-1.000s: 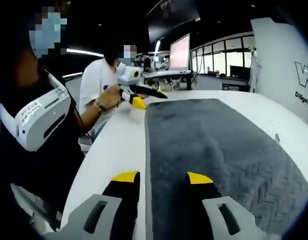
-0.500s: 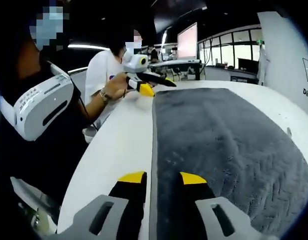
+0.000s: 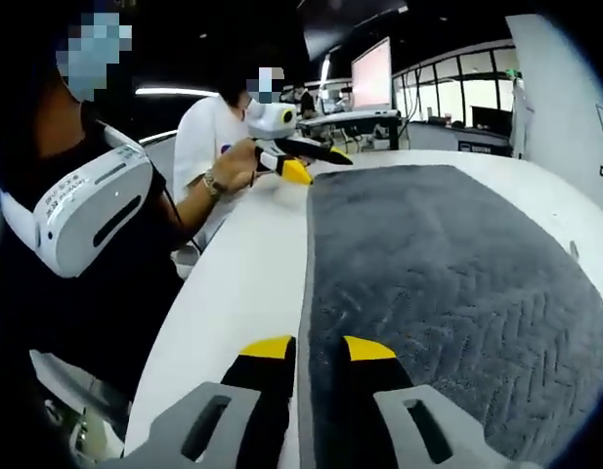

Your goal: Open the folded towel by lifting each exposed corner and separating the folded layers until the towel lies flat within the target outline without major curled edges

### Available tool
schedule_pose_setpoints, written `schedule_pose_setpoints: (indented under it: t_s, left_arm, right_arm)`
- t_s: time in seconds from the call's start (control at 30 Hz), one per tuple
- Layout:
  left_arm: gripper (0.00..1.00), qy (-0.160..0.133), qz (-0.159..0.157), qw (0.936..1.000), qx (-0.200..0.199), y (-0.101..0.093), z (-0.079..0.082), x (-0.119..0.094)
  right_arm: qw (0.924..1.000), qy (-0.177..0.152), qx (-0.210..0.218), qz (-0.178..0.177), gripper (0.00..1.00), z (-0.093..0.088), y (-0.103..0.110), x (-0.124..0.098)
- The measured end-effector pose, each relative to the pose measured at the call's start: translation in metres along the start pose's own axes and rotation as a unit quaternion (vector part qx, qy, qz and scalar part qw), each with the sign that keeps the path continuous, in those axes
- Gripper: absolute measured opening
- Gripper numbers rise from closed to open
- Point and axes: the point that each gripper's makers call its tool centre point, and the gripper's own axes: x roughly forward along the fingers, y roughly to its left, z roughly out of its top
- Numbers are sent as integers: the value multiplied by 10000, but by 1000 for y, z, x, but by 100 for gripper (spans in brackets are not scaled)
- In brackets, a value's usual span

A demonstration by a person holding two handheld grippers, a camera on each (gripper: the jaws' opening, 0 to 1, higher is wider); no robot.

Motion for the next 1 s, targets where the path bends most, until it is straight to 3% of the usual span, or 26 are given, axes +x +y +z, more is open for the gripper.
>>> schedule_pose_setpoints:
  t_s: [0.3, 0.4, 0.53, 0.77, 1.0]
  left_arm:
    - [86, 32, -4, 10000, -23, -1, -3, 1]
    - [86, 44, -6, 10000, -22, -2, -4, 2]
    - [86, 25, -7, 10000, -35, -2, -3, 1]
    - [84, 21, 53, 10000, -43, 3, -2, -1]
    - [78, 105, 45, 9999, -29, 3, -6, -2]
  right_arm:
    - [10000, -25, 12, 29, 18, 0, 7, 2]
    - [9995, -58, -251, -157, 23, 3, 4, -1]
    - [9989, -217, -218, -344, 31, 9, 2, -8]
    - [9946, -575, -111, -855, 31, 15, -6, -39]
    - [9895, -636, 48, -1297, 33, 3, -11, -71]
